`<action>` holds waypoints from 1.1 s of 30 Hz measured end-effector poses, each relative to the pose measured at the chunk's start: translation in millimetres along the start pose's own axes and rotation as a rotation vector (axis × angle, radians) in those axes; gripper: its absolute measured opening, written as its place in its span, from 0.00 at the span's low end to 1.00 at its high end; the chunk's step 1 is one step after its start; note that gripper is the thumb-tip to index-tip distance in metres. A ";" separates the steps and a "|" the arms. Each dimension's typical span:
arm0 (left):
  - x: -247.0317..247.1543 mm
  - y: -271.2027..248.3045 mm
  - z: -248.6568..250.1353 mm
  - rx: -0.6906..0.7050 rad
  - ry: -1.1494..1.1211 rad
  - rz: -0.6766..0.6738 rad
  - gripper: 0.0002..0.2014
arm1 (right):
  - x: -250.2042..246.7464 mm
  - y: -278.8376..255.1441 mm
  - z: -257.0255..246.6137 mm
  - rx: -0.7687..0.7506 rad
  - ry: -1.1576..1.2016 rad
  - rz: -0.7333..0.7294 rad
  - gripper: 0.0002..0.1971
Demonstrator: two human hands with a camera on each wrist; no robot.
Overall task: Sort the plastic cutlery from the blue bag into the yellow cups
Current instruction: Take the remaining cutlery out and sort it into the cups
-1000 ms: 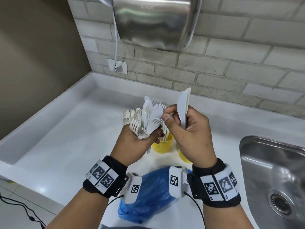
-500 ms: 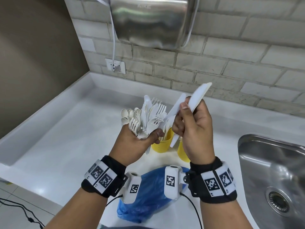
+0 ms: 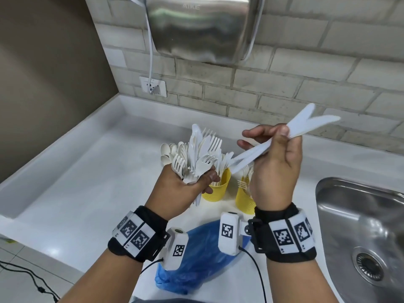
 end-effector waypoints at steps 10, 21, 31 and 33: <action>3.1 1.1 -1.1 -0.037 0.081 -0.020 0.02 | 15.0 -3.4 -22.3 -0.124 -0.411 -0.412 0.03; 10.6 1.3 0.8 -0.031 0.091 -0.091 0.04 | 13.8 -1.9 -13.2 -0.053 -0.450 -0.518 0.04; 7.0 1.8 -3.0 -0.025 0.065 -0.054 0.03 | 9.2 5.4 -9.9 -0.036 -0.304 -0.493 0.03; 6.2 1.3 -2.2 0.000 0.089 -0.041 0.03 | 7.6 8.8 -6.5 -0.030 -0.282 -0.467 0.03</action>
Point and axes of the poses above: each hand's wrist, its own y-axis towards the middle knuckle, its own x-axis out of the palm, z = x × y, the point moved 6 cm from there along y, towards the middle knuckle, and after that the axes turned 14 degrees about -y, right-handed, at the moved point
